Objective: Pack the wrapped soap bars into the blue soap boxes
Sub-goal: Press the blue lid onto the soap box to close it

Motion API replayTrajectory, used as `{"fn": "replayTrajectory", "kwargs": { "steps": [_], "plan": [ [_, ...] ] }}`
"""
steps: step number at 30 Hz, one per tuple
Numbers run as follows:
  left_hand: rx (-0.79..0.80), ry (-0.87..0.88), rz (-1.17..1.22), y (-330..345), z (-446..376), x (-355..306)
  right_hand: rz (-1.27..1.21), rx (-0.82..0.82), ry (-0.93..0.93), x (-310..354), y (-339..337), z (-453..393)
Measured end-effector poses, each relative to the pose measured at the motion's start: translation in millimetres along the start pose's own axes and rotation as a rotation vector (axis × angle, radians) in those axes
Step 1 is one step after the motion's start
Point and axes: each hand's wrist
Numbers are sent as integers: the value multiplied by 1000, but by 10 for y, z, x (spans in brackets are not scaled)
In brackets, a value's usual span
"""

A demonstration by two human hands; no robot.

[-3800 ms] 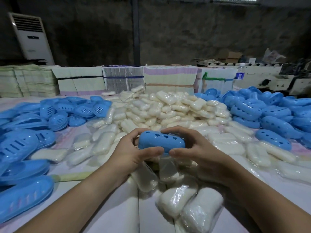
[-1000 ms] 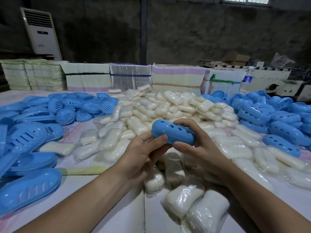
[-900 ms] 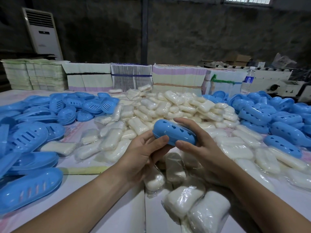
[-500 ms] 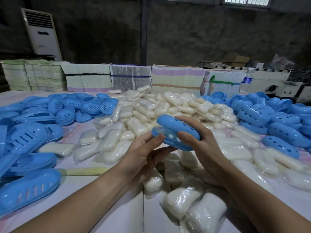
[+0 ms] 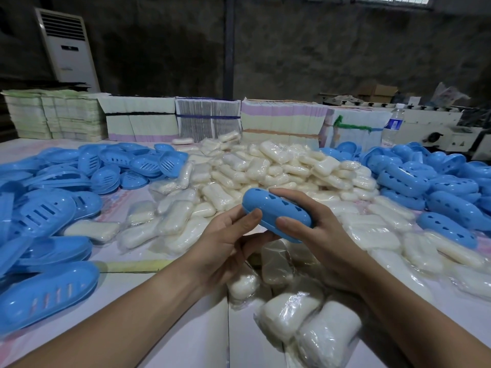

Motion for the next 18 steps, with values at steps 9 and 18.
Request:
{"fn": "replayTrajectory", "kwargs": {
  "steps": [9,18],
  "plan": [
    [-22,14,121,-18,-19,2,-39,-37,-16,-7,18,0],
    [-65,14,182,11,-15,-2,13,26,-9,-13,-51,17]
  ]
}}
Point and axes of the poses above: each hand's wrist, its own z-axis away from the middle knuckle, its own y-axis out of the palm, x = y × z, and after that the axes turned 2 degrees about y, right-handed
